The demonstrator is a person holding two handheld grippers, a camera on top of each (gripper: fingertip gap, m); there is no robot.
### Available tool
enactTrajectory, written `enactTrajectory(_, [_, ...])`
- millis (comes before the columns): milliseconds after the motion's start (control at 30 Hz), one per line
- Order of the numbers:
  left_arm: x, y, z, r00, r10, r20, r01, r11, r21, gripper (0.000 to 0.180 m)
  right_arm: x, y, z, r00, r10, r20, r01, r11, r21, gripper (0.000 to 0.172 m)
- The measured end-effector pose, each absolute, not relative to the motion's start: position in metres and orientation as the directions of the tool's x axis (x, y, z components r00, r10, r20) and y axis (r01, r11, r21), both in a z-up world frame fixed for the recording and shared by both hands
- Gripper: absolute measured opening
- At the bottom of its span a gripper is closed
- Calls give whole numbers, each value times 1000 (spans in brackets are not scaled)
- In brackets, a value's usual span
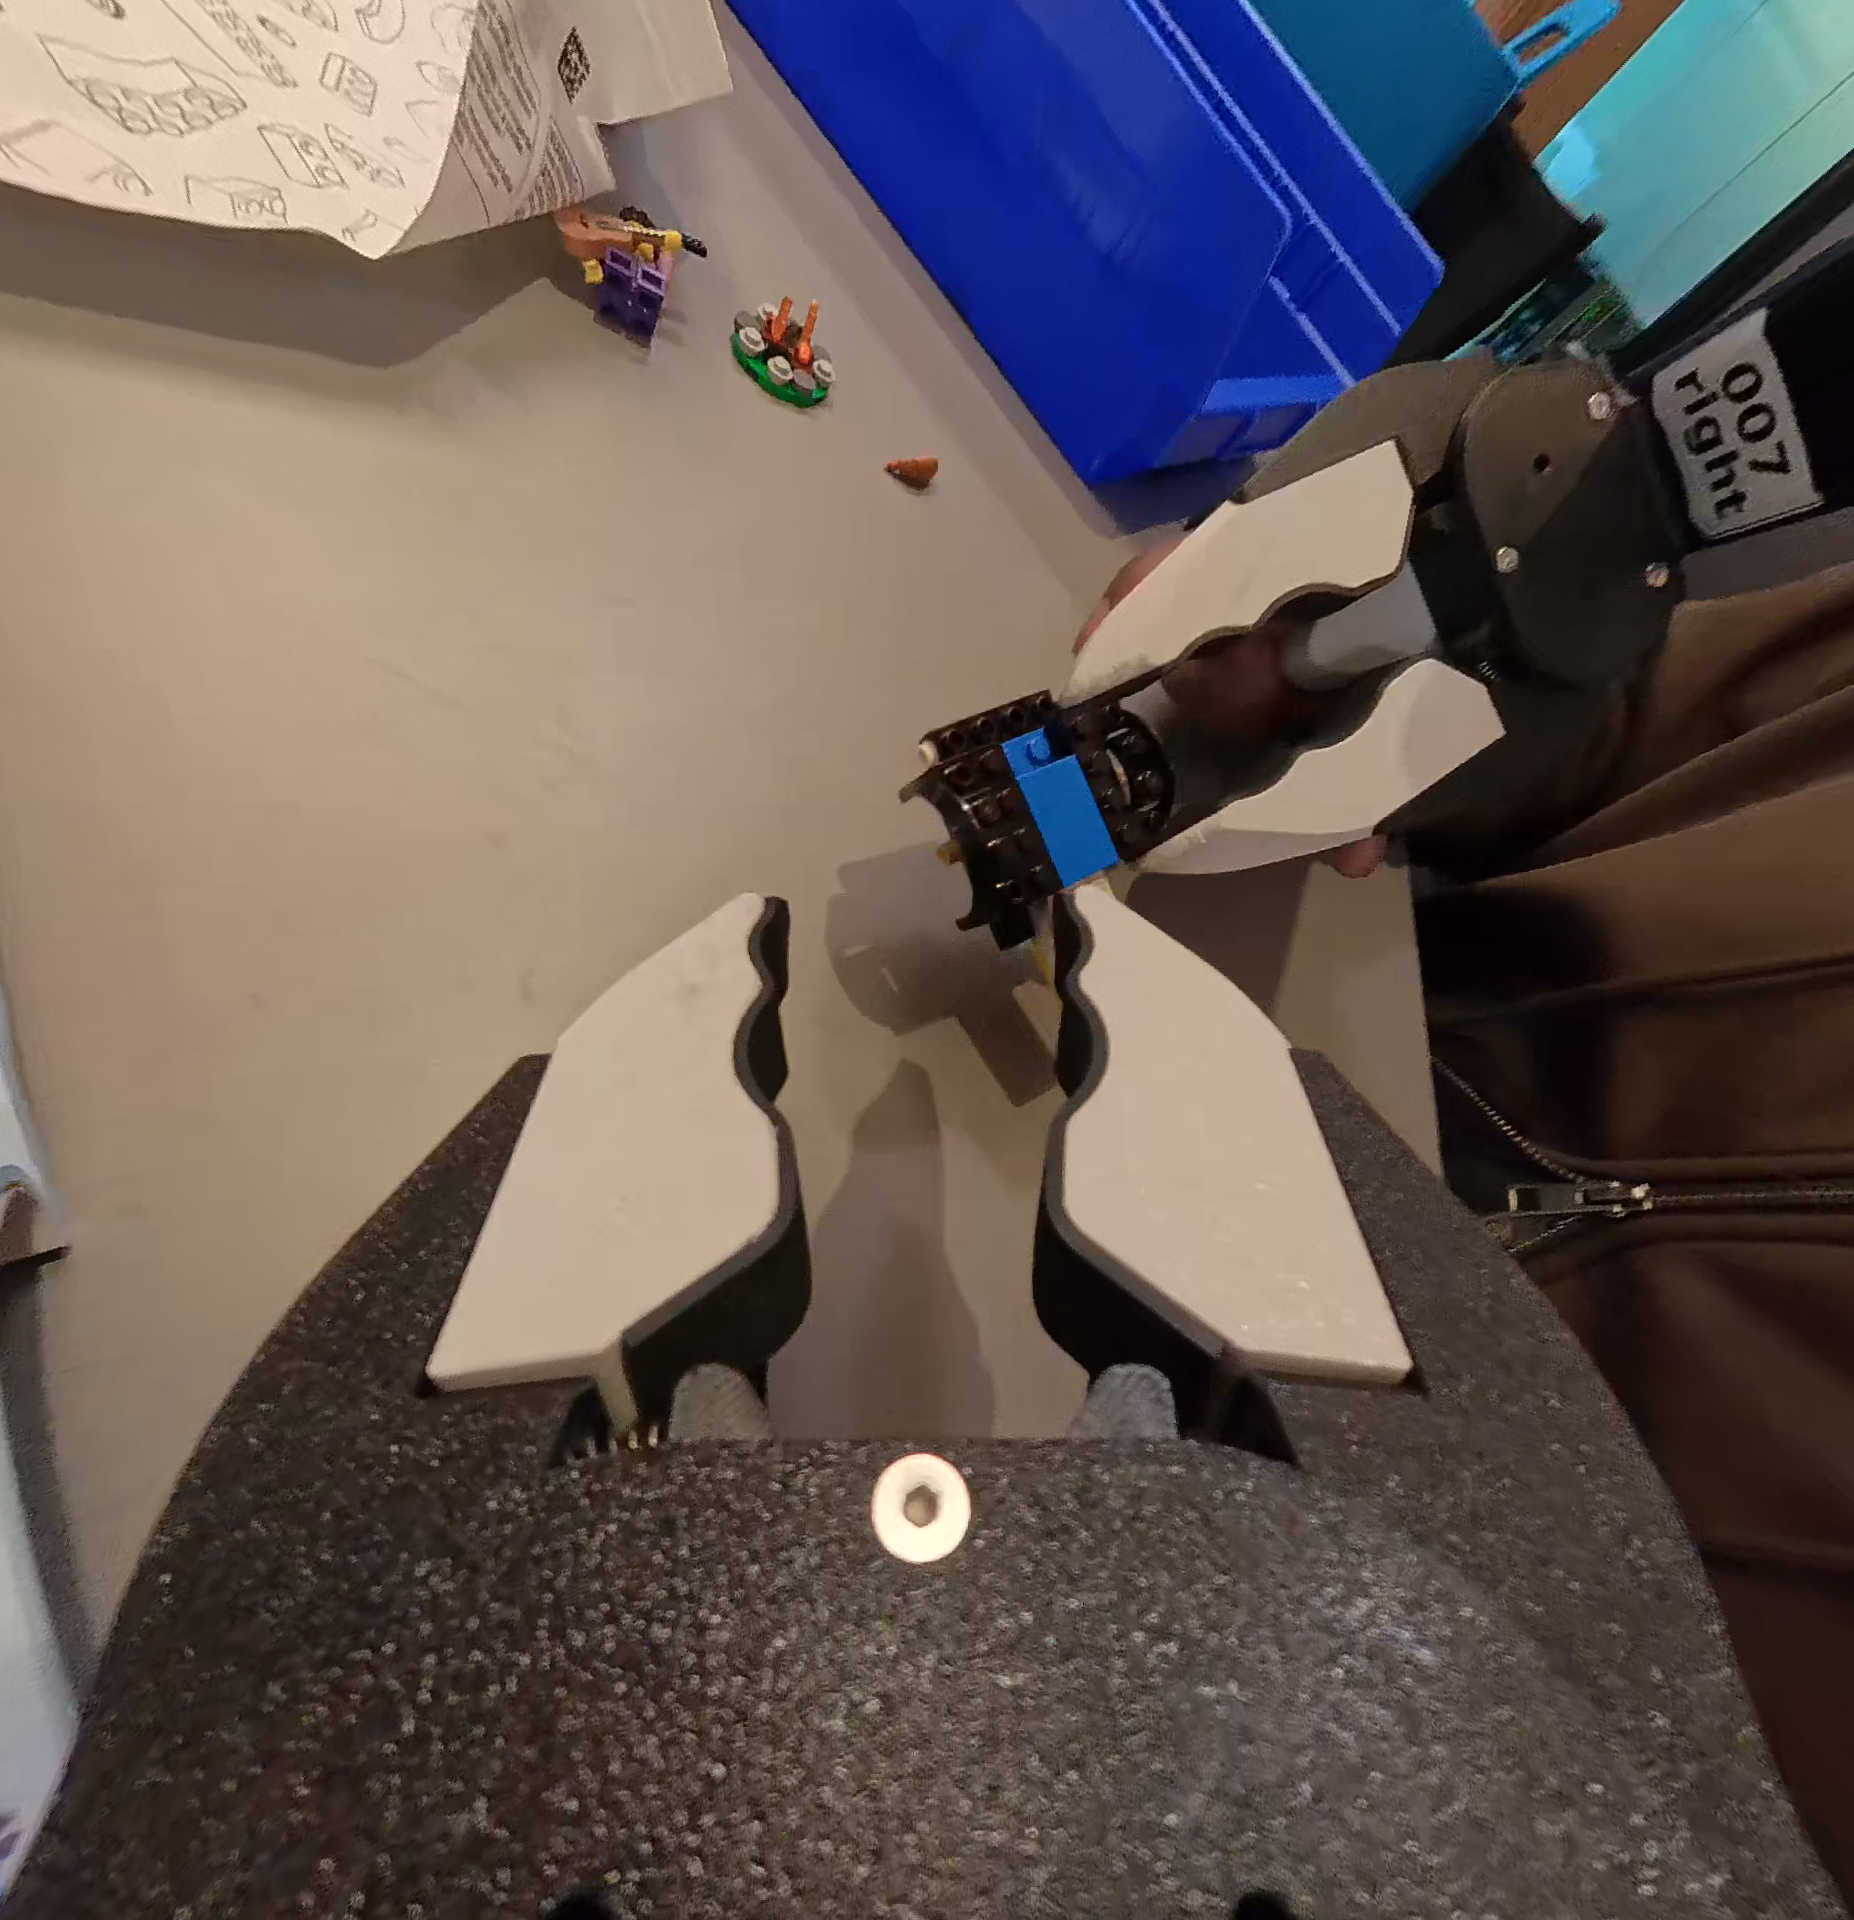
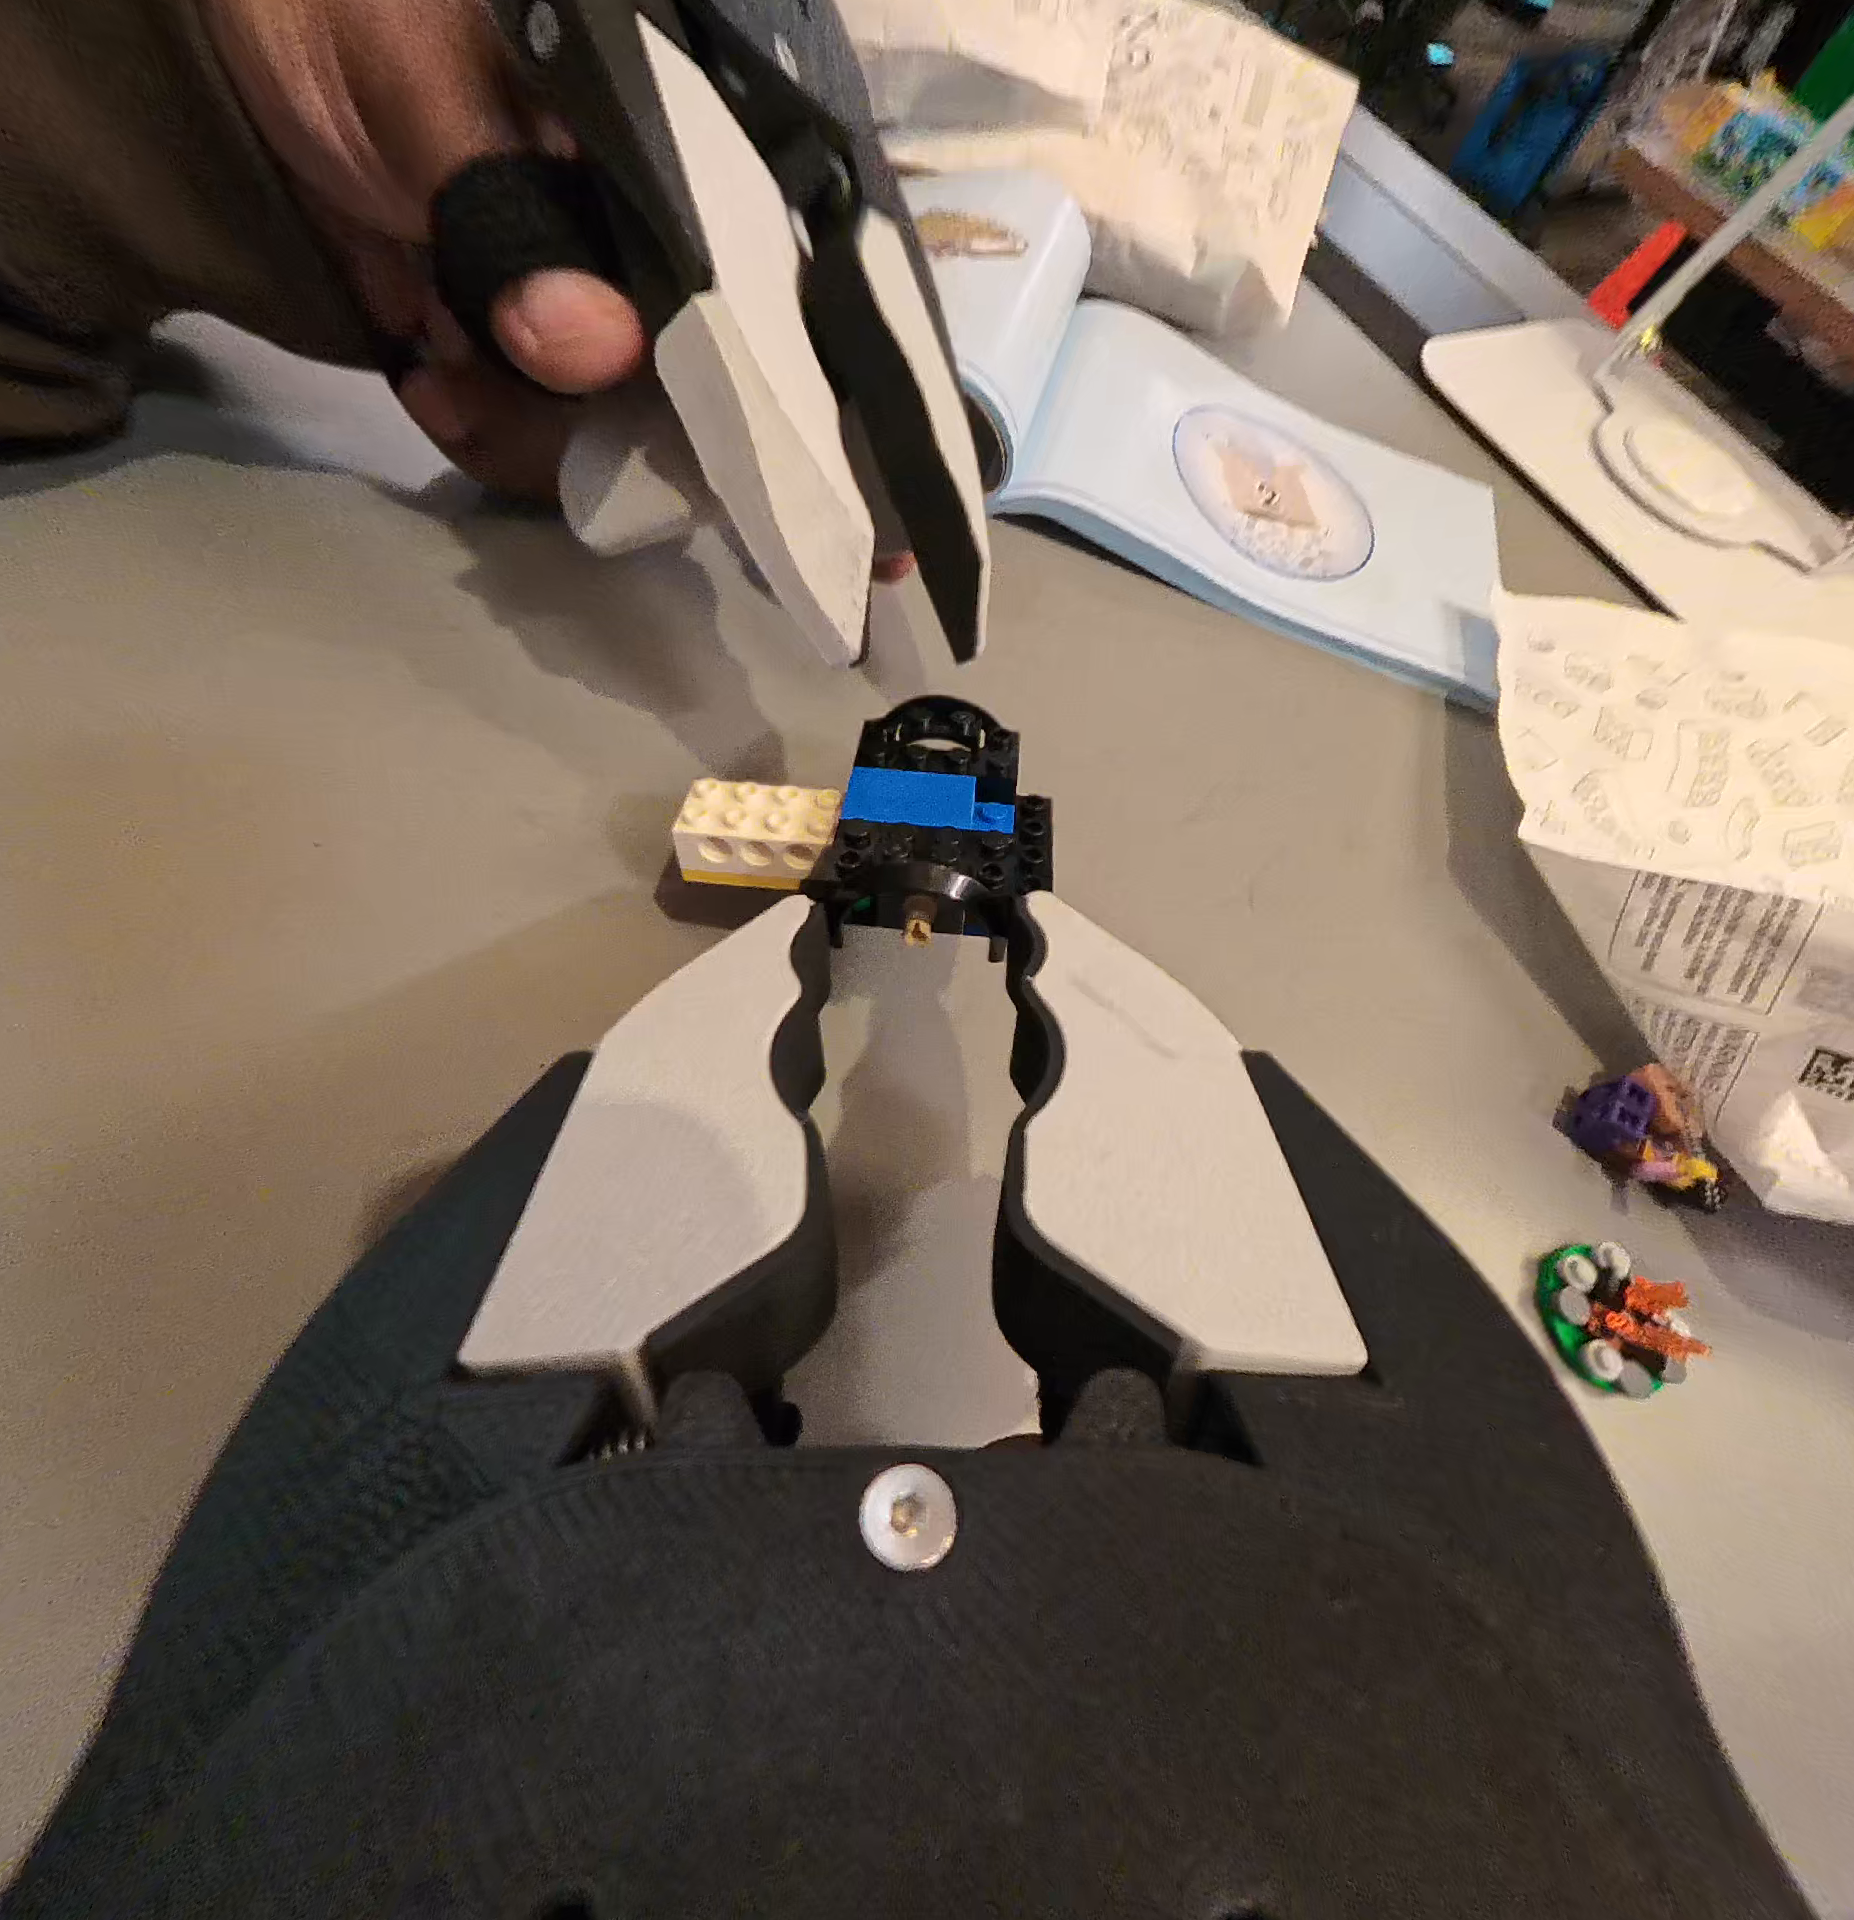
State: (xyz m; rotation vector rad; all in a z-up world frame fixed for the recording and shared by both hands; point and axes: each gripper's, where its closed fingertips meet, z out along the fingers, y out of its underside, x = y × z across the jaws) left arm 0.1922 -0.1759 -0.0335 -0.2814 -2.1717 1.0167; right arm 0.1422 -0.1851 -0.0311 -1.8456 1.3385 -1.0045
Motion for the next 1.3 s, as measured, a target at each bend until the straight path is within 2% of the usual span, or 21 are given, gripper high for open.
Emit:
enactTrajectory(167, [179,-177,-19,-576,486,657,-231,675,-701,49,143,-180,-9,245,-930,273,-315,-343,-885,33])
enactTrajectory(367, [162,-168,1,-391,544,743,-295,691,-660,49,142,-166,5,286,-832,476,-150,-529,-835,33])
enactTrajectory(500, [151,-160,2,-343,571,746,-256,707,-659,38,142,-161,2,299,-805,513,-127,-566,-814,33])
enactTrajectory(567, [148,-160,0,-364,577,732,-241,700,-672,27,142,-161,2,296,-798,525,-120,-576,-808,33])
enactTrajectory(633, [149,-163,2,-394,591,704,-241,672,-700,25,142,-163,3,280,-798,533,-118,-579,-806,33])
enactTrajectory(767, [152,-167,6,-501,644,578,-183,574,-798,24,143,-166,4,259,-829,495,-137,-539,-831,34])
enactTrajectory(967, [159,-171,18,-655,702,280,-23,352,-936,24,143,-170,9,271,-924,269,-172,-322,-931,49])
enactTrajectory(1167, [157,-171,29,-679,726,109,38,183,-982,24,143,-166,20,340,-940,-16,-166,-43,-985,50])
enactTrajectory(1300, [154,-170,28,-699,707,-108,191,39,-981,24,140,-166,24,359,-932,-56,-147,3,-989,47])
